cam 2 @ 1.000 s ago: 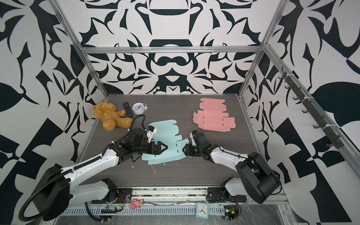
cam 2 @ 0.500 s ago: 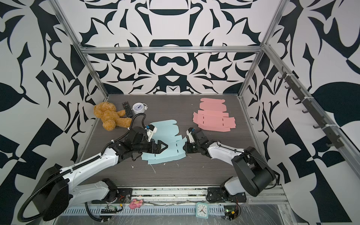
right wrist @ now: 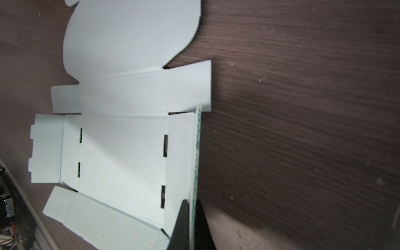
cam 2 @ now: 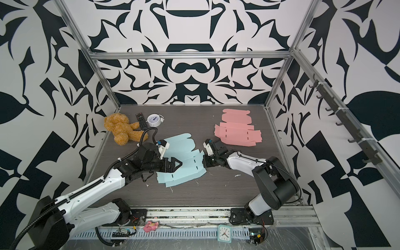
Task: Fold the paper box
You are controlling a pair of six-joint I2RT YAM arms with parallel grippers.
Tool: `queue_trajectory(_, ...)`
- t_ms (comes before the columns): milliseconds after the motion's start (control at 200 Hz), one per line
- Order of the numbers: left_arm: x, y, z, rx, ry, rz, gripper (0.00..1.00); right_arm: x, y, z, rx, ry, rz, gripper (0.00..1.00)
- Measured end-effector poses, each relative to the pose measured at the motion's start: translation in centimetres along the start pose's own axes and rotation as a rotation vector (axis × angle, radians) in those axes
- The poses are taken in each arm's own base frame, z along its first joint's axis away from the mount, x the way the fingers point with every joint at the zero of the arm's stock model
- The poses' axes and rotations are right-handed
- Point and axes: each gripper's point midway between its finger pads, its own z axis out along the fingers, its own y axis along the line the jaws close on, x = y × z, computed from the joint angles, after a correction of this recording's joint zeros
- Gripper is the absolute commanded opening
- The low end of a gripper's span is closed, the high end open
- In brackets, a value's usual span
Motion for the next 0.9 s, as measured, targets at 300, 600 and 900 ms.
queue_trajectory(300,0.1,1.7,0.4,-0.083,-0.001,-0.004,0.99,-3.9,1.8,0.9,-0.025,0.033,-0.14,0.01)
queue_trajectory(600,0.5,6.6,0.6,-0.292,0.002,-0.039,0.99,-5.3,2.6,2.4,-0.055,0.09,-0.233,0.06)
queue_trajectory(900,0.3,13.4,-0.4,-0.423,0.018,-0.198,0.99,-4.9,1.9,2.8,-0.027,0.112,-0.234,0.34)
